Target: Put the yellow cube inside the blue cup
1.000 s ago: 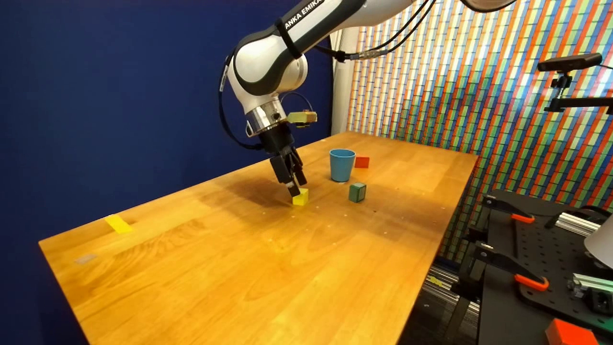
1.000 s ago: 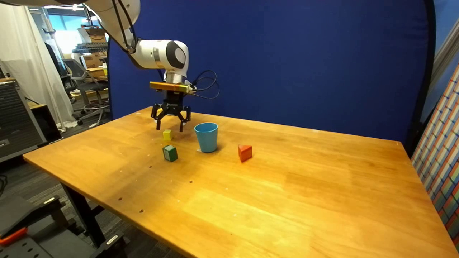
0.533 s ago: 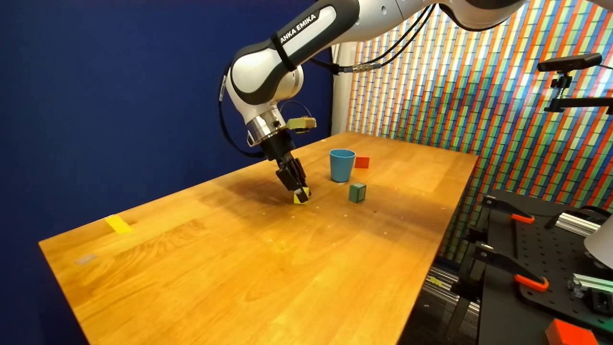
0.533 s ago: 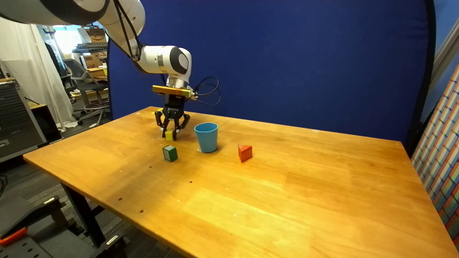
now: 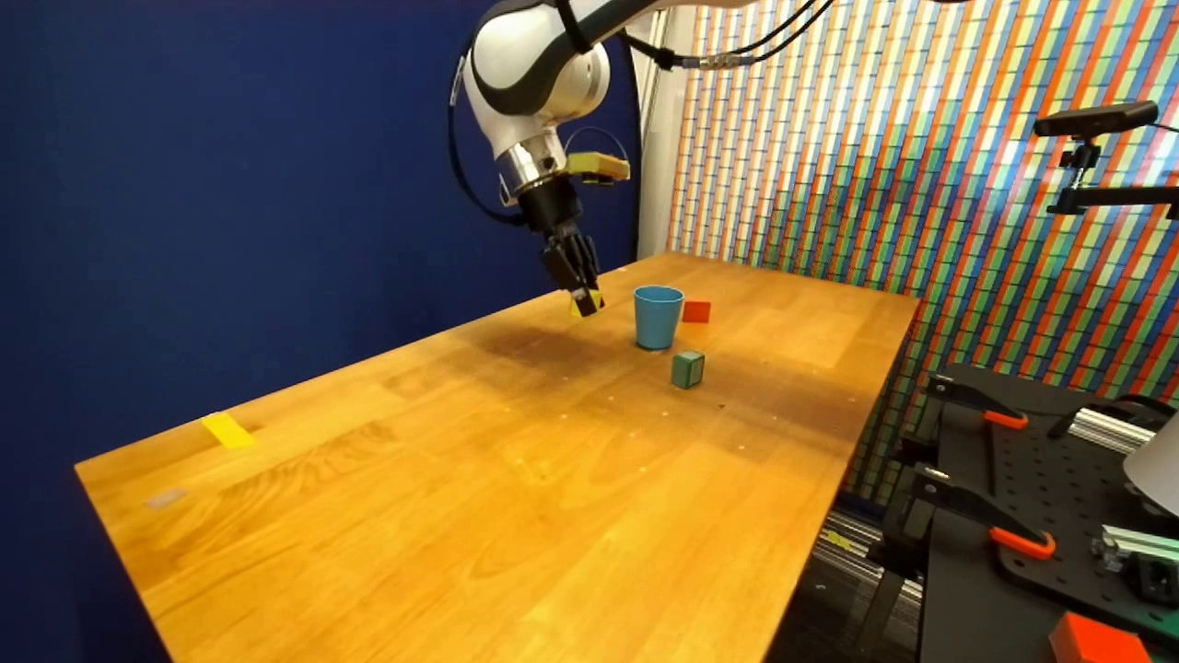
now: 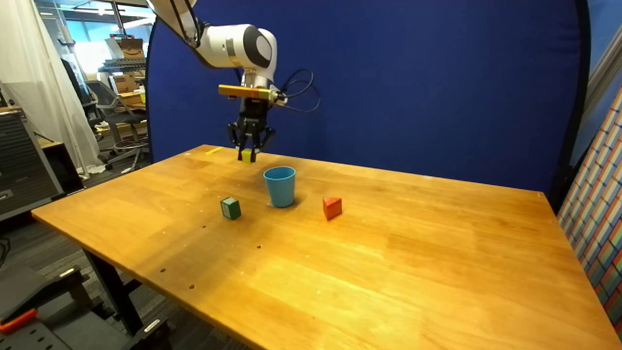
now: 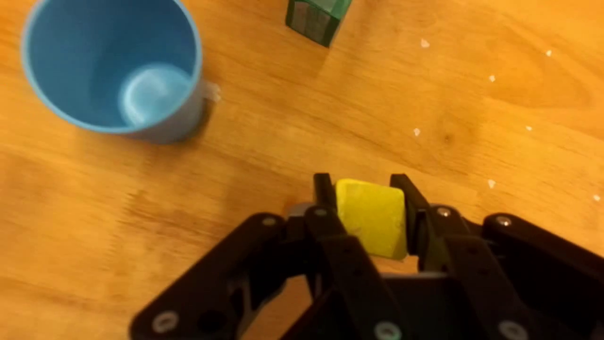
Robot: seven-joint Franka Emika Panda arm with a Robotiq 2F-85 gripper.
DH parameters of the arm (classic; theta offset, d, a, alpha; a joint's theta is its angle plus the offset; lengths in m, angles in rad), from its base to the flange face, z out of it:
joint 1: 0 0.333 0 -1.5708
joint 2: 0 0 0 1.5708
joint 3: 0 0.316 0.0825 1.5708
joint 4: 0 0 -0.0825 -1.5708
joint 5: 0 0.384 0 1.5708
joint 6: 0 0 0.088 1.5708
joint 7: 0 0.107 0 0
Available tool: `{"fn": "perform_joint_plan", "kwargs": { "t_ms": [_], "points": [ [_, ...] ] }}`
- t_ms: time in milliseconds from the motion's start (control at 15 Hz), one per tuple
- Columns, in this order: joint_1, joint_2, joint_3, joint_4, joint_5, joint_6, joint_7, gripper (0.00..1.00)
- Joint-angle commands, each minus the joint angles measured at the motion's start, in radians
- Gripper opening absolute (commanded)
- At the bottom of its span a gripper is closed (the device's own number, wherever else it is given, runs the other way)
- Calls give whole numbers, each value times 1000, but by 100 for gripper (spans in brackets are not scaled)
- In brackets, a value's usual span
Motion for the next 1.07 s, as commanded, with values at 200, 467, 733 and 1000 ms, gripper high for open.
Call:
{"fn": "perform_joint_plan", "kwargs": {
  "t_ms": [200, 467, 733, 1000],
  "points": [
    [-129, -290, -53, -301, 118, 77, 97, 15],
    [-173, -326, -80, -397, 171, 97, 102, 15],
    [-191, -296, -90, -439, 209, 118, 93, 15],
    [-197, -282, -89, -447, 227, 123, 82, 60]
  ]
}}
